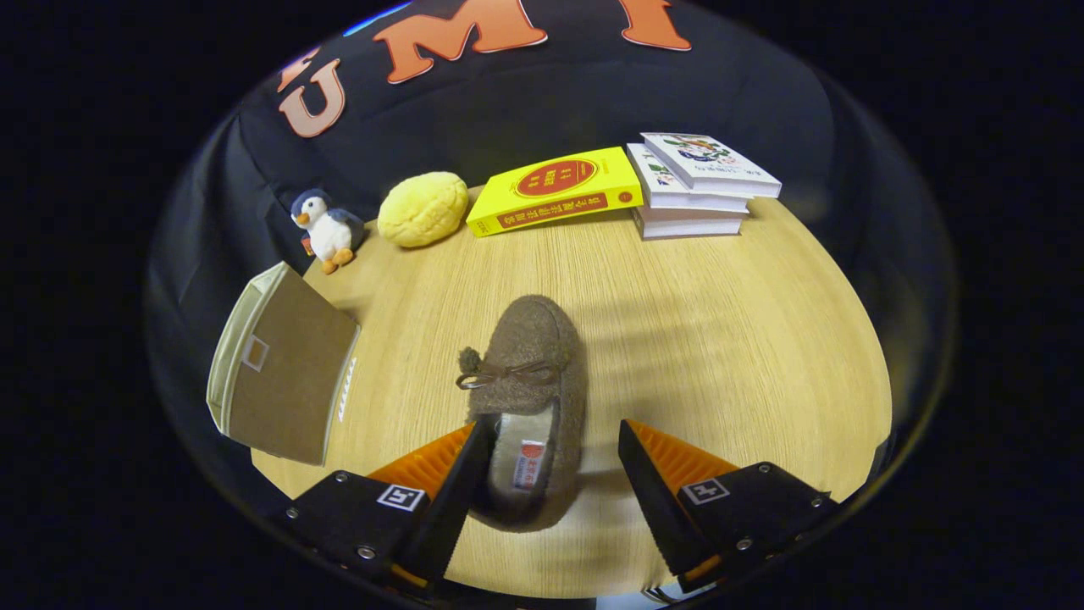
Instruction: Open the storage box then place both shoes into the box .Put the left shoe in first, then the right shoe, with the right side of both shoes facing outward in a uniform manner.
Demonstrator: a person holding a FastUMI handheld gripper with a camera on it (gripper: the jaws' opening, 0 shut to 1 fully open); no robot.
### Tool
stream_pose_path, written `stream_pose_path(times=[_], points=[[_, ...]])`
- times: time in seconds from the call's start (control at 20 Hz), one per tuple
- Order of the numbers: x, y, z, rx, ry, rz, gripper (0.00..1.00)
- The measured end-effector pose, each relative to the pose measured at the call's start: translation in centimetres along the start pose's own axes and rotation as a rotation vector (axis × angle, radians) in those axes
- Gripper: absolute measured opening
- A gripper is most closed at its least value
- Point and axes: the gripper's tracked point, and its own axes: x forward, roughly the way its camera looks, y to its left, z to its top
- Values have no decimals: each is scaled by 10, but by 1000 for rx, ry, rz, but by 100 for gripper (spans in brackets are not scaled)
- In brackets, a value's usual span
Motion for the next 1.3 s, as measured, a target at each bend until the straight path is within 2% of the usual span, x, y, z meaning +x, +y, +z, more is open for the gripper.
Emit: stream_pose_path(times=[0.25, 0.45, 0.5, 0.55, 0.6, 0.7, 0.9, 1.15, 1.3], points=[[35, -12, 5, -29, -27, -41, 80], [56, -15, 6, 27, -7, -32, 61], [60, -13, 2, 52, 11, -22, 48], [62, -12, 2, 83, 16, -13, 41], [62, -15, 2, 108, 15, -25, 26], [61, -17, 3, 137, 19, -48, 12], [50, -15, 4, 201, 24, -81, 4], [14, 13, 23, 176, -11, -93, 4], [-9, 47, 42, 159, -27, -69, 4]])
